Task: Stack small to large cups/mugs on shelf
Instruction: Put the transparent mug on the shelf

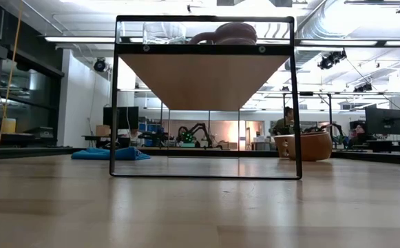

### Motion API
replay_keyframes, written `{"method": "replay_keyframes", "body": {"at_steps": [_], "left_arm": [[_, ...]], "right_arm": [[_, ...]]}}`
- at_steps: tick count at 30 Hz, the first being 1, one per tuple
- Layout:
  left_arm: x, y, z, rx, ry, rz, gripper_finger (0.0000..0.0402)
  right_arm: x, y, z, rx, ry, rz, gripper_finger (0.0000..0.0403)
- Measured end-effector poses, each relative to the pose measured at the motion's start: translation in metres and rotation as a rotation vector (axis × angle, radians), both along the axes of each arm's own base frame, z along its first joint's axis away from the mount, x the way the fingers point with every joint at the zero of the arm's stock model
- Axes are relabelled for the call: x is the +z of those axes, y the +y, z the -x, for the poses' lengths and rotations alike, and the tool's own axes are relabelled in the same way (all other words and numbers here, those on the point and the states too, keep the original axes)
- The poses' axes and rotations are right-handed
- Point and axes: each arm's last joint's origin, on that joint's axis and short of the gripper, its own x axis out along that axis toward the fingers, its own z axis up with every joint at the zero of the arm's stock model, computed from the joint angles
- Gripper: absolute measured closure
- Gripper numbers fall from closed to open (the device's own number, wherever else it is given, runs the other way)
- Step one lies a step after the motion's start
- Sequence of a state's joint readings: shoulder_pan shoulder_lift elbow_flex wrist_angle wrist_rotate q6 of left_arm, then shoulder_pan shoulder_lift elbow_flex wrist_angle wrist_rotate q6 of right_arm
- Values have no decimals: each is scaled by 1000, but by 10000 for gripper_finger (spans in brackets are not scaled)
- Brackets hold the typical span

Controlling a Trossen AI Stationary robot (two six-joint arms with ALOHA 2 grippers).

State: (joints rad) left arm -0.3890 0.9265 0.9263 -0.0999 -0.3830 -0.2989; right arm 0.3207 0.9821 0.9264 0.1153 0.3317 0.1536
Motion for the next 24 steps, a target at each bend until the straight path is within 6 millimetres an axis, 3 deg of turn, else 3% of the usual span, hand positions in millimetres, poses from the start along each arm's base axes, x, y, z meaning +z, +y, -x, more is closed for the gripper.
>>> {"method": "replay_keyframes", "body": {"at_steps": [11, 24], "left_arm": [[13, 53, 9, 58, -69, 3, 245], [11, 56, 17, 68, -31, 21, 245]], "right_arm": [[-5, 1, 0, 25, 47, 11, 402], [-5, 1, 0, 25, 49, 11, 402]]}}
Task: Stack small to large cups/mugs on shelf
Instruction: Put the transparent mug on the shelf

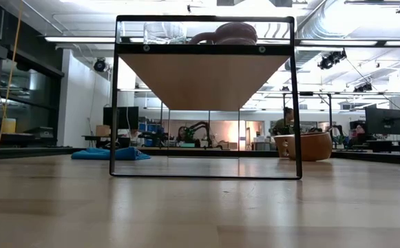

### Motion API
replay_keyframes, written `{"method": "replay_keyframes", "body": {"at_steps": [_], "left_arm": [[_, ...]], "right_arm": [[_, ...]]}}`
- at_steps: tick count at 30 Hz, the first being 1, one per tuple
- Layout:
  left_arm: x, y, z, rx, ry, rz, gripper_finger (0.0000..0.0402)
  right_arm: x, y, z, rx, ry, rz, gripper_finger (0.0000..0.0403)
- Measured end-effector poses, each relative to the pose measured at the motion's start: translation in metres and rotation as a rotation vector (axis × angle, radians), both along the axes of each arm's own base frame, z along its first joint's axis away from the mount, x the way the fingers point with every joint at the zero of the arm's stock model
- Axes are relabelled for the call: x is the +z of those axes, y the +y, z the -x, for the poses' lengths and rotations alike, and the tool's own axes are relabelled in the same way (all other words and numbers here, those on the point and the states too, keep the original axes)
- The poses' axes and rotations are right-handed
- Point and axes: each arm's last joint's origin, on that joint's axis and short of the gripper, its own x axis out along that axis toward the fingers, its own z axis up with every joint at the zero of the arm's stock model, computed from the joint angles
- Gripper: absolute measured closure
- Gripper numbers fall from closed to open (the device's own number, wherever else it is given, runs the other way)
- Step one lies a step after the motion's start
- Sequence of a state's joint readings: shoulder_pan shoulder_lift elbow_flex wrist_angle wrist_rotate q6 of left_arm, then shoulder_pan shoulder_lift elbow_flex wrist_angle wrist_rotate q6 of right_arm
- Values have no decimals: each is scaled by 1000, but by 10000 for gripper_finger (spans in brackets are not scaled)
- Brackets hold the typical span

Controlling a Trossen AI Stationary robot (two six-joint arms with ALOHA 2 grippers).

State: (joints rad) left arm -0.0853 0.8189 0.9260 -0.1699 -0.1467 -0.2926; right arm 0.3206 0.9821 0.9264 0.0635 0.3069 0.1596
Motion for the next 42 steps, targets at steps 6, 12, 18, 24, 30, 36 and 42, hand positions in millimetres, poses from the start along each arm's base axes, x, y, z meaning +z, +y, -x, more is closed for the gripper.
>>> {"method": "replay_keyframes", "body": {"at_steps": [6, 12, 18, 24, 30, 36, 42], "left_arm": [[-1, 0, 0, 6, 20, 72, 245], [-15, -19, -2, -42, 322, 198, 245], [-38, -68, -5, -127, 649, 295, 245], [-76, -129, -2, -158, 897, 239, 245], [-112, -172, 2, -86, 1039, 217, 245], [-134, -180, 1, 45, 1143, 215, 245], [-144, -186, -1, 26, 1231, 226, 245]], "right_arm": [[0, 0, 0, 0, 0, -19, 402], [0, 0, 0, 0, 0, -23, 402], [-1, 0, 0, 0, 8, -20, 402], [-2, 0, 0, 0, 15, -18, 402], [-2, 0, 0, -1, 22, -16, 402], [-2, 0, 0, 0, 22, -16, 402], [-2, 0, 0, 0, 22, -17, 402]]}}
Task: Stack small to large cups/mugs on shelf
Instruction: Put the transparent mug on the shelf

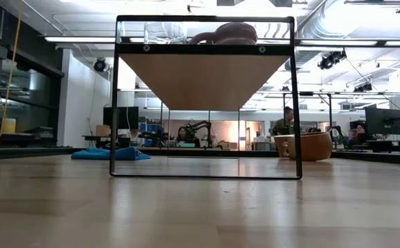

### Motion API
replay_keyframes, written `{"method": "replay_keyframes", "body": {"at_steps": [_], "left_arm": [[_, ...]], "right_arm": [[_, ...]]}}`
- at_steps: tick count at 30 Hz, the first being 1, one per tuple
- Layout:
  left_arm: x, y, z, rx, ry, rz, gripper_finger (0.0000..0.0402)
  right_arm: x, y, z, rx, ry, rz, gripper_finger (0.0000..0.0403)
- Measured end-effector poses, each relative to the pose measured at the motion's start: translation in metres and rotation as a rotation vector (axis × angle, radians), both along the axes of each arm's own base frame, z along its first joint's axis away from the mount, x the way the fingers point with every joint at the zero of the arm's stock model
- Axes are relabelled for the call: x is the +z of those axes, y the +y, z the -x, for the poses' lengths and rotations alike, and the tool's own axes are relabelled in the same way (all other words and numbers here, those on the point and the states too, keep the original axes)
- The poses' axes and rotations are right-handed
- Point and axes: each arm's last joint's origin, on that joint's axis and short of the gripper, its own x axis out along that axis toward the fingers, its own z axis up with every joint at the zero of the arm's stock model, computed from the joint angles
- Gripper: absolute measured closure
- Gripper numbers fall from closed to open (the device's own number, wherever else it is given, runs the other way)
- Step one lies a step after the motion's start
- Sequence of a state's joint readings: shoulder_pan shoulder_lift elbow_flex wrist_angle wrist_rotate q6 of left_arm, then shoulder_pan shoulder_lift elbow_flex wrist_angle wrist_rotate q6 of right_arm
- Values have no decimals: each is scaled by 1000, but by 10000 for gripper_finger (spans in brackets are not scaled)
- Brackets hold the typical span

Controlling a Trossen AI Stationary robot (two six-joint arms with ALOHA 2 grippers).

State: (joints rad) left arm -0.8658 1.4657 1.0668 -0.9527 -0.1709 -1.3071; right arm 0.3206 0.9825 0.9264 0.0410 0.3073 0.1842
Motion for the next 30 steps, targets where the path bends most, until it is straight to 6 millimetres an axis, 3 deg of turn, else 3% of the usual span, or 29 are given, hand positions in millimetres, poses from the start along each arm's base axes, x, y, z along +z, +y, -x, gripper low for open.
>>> {"method": "replay_keyframes", "body": {"at_steps": [12, 22, 25, 30], "left_arm": [[-17, -5, -2, -6, 33, 86, 245], [-44, -7, -4, -4, 96, 20, 249], [-48, -9, -5, -3, 103, 12, 276], [-48, -8, -5, -2, 94, 7, 385]], "right_arm": [[0, 0, 0, 0, 0, 1, 402], [0, 0, 0, 0, 1, 2, 402], [0, 0, 0, 0, 4, 3, 402], [0, 0, 0, 0, 4, 3, 402]]}}
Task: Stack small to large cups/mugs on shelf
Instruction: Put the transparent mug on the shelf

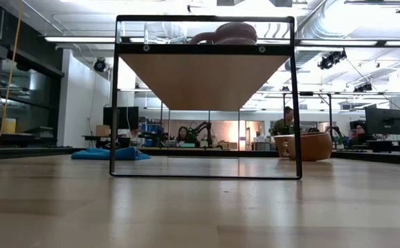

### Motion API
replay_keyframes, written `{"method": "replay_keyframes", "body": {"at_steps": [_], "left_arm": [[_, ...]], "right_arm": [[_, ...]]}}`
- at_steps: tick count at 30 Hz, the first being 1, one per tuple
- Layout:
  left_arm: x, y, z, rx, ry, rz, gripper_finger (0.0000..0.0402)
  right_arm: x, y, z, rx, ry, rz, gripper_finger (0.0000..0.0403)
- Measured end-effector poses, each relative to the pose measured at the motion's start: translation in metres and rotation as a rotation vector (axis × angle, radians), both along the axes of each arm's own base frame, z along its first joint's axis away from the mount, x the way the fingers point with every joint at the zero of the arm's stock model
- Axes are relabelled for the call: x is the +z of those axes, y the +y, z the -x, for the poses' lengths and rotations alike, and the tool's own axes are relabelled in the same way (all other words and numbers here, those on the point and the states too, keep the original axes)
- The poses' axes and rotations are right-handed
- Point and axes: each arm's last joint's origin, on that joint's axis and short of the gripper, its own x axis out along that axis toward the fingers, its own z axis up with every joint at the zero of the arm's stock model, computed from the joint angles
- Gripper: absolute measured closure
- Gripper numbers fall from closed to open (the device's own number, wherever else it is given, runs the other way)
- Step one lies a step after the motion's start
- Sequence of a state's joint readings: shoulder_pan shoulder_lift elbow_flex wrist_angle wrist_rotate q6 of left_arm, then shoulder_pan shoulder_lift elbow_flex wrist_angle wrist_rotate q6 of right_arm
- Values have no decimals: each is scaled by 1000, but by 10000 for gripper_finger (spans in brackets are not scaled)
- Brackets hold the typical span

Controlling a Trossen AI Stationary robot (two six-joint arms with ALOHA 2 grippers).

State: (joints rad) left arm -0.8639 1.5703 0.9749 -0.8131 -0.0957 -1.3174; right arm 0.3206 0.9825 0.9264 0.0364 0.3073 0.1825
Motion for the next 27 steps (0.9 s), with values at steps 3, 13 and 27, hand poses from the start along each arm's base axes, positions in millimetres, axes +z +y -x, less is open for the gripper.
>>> {"method": "replay_keyframes", "body": {"at_steps": [3, 13, 27], "left_arm": [[4, 1, 1, 2, -14, 6, 389], [81, 37, 18, 57, -327, 190, 400], [171, 137, -26, 71, -1140, 6, 401]], "right_arm": [[0, 0, 0, 0, 0, 0, 402], [0, 0, 0, 0, 3, 1, 402], [0, 0, 0, 0, 3, -10, 402]]}}
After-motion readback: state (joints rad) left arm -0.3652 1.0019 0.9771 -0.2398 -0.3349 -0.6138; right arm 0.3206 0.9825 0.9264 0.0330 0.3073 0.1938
